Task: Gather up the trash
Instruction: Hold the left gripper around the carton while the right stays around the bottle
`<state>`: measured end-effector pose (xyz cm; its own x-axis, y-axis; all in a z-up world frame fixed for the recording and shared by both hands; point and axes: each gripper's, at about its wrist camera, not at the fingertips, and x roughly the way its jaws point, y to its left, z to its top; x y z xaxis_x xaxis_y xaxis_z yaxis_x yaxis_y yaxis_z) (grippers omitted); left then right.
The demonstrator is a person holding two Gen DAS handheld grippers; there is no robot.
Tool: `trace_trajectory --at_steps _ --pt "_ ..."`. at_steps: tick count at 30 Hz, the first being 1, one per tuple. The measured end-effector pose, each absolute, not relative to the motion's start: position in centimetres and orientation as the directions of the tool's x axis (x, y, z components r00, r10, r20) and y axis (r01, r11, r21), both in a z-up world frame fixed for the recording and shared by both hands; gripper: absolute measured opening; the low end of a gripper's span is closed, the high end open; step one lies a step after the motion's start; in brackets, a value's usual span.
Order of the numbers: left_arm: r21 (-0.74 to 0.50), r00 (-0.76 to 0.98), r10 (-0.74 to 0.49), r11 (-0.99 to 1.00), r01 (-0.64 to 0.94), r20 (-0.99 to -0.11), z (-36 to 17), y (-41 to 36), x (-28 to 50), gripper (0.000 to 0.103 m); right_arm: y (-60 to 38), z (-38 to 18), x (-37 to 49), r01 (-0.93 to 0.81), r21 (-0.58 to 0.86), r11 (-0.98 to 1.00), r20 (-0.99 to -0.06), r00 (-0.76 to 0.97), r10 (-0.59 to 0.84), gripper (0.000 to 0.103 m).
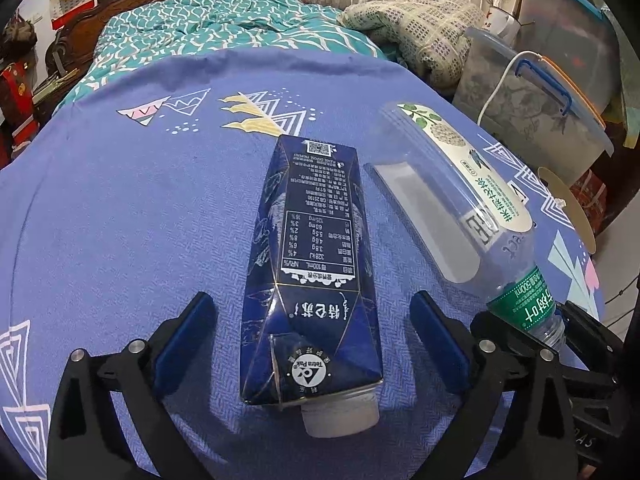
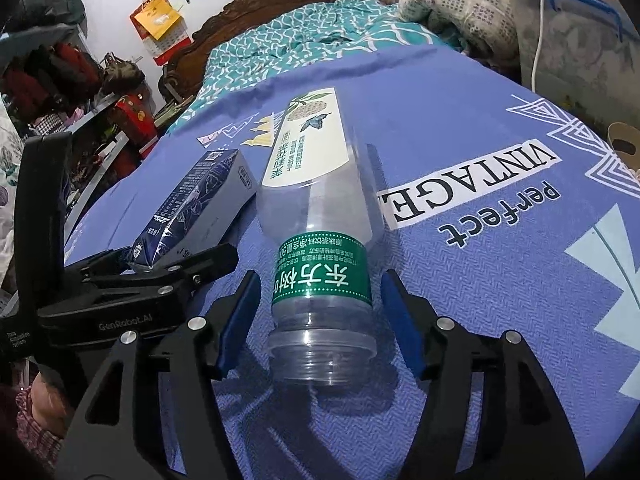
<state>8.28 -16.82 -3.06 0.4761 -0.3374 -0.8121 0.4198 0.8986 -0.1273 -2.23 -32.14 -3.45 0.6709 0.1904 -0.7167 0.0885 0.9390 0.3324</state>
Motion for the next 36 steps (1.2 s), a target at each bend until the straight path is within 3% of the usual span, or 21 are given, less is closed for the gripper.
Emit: trace_trajectory --at_steps 36 --pt "-0.118 0.451 -0.342 0.883 0.454 -0.824 -3.2 -16.7 8.0 0.094 -33.4 -3.3 -2.4 0.117 0.383 0.916 -0.7 0.684 0.205 0.071"
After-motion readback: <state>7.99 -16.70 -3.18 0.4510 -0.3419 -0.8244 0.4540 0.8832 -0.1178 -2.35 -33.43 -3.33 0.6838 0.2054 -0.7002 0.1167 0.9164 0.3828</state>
